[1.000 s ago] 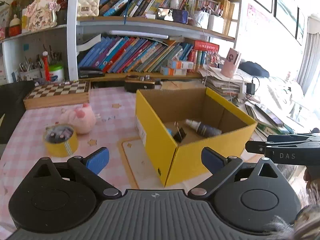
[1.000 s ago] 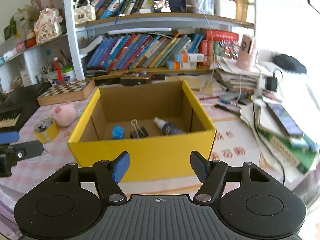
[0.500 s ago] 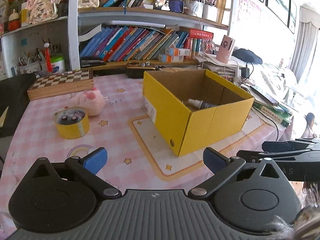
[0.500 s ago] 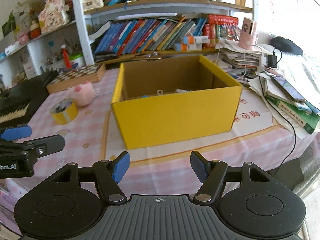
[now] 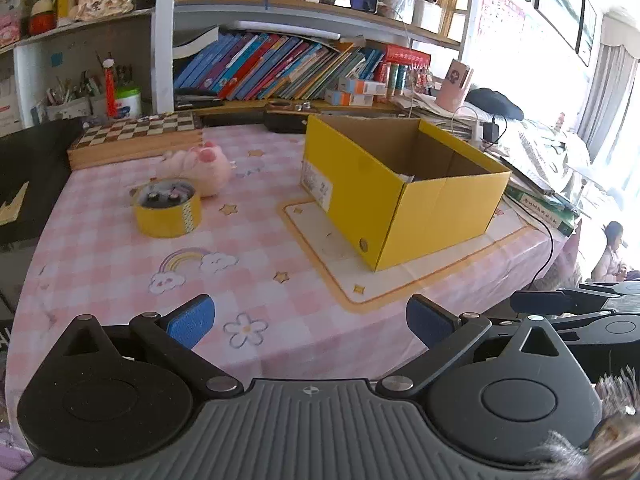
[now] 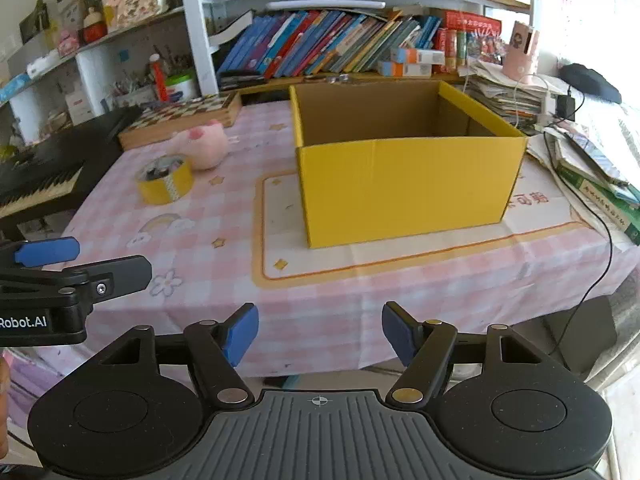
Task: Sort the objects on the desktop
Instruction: 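Lift both tools out of the box and back toward the table, then reach the left tool to the yellow tape roll while the right reaches the pink plush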
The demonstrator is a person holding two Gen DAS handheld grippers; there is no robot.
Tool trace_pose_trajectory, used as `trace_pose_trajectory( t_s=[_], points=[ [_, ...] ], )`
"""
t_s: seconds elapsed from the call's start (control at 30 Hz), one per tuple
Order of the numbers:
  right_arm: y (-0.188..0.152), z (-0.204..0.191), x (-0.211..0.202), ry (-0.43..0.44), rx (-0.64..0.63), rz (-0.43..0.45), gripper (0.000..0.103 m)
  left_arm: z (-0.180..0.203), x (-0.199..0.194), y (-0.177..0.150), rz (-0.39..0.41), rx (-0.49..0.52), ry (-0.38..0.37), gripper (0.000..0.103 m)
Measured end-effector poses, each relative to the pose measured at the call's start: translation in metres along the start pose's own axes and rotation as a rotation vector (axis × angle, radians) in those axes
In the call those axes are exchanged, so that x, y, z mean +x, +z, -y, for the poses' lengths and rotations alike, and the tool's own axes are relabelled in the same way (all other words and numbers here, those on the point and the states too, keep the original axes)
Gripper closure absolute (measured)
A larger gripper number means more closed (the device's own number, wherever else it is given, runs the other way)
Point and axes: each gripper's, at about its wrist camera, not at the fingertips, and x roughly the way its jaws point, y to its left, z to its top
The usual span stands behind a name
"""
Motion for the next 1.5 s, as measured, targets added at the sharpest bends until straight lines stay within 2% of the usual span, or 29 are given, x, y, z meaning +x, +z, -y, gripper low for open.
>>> trace_pose_trajectory(
  t_s=[0.47,1.0,1.5],
  points=[
    [-0.006,-0.047,0.005,0.085,-0.097,-0.028,0.032,-0.038,-0.027,-0.021,0.002,-0.08,0.085,0.0],
    [0.002,-0.089,0.013,0.152,-0.18,-0.027,0.032,-0.072,-0.043,-0.024,0.03,-0.132,0.151,0.0],
    [0.012,-0.096,0.026,0.17,-0.201,-0.037,0.031,-0.076,-0.031,-0.019,0.009,-0.132,0.15,0.0]
  ],
)
